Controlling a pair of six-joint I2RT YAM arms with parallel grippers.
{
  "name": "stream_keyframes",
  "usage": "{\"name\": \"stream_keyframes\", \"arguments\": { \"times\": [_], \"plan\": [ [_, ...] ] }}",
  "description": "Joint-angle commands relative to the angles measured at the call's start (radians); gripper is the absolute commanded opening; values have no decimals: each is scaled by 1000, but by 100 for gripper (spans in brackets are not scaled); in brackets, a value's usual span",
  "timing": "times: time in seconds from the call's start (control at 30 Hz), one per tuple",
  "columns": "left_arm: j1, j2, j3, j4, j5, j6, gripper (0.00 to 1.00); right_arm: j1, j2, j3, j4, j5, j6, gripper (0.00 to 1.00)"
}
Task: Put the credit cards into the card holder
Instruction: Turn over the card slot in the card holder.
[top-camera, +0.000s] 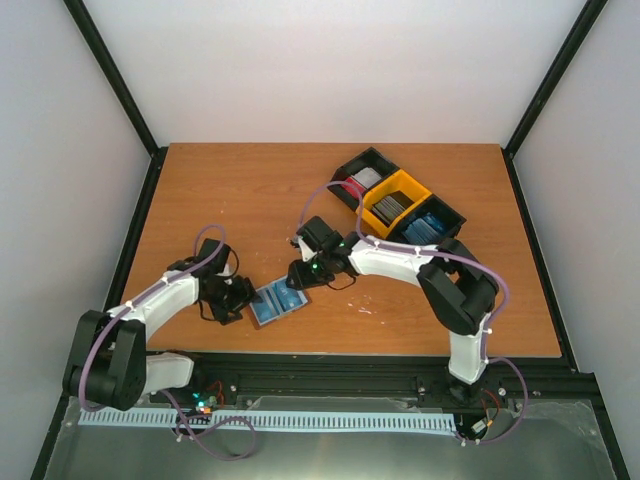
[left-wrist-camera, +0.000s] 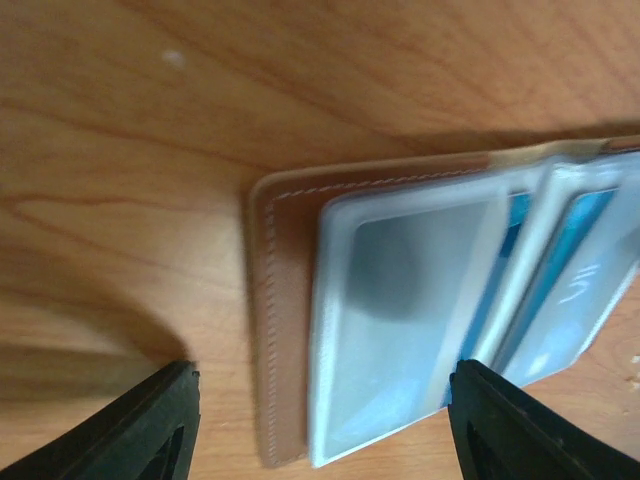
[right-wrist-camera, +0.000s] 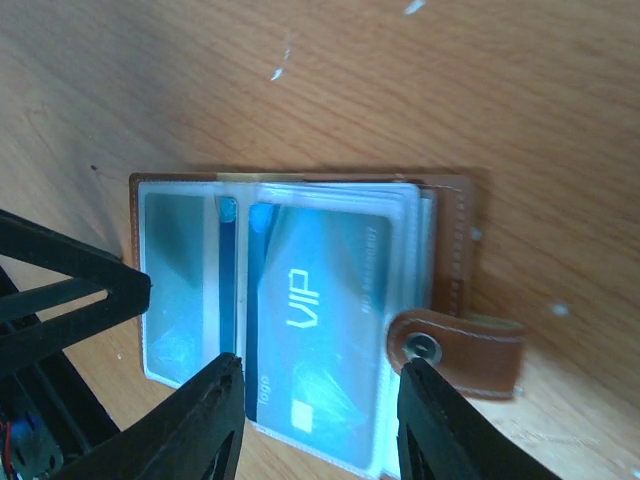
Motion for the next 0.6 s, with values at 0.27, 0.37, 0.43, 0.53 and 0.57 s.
{"name": "stream_keyframes", "arguments": {
  "times": [0.27,0.37,0.43,0.53,0.57],
  "plan": [
    [7,57,3,70,20,-36,57,32,120,93,-100,49,-7,40],
    [7,59,4,79,29,-29,54,33,124,89,-103,65,-5,40],
    [7,60,3,84,36,-24,53,33,129,86,-91,36,-5,39],
    [7,61,0,93,49,-16,50,32,122,76,-65,-20,-1,31],
    [8,61,0,97,54,-14,49,33,113,70,-55,-32,0,30]
  ]
}}
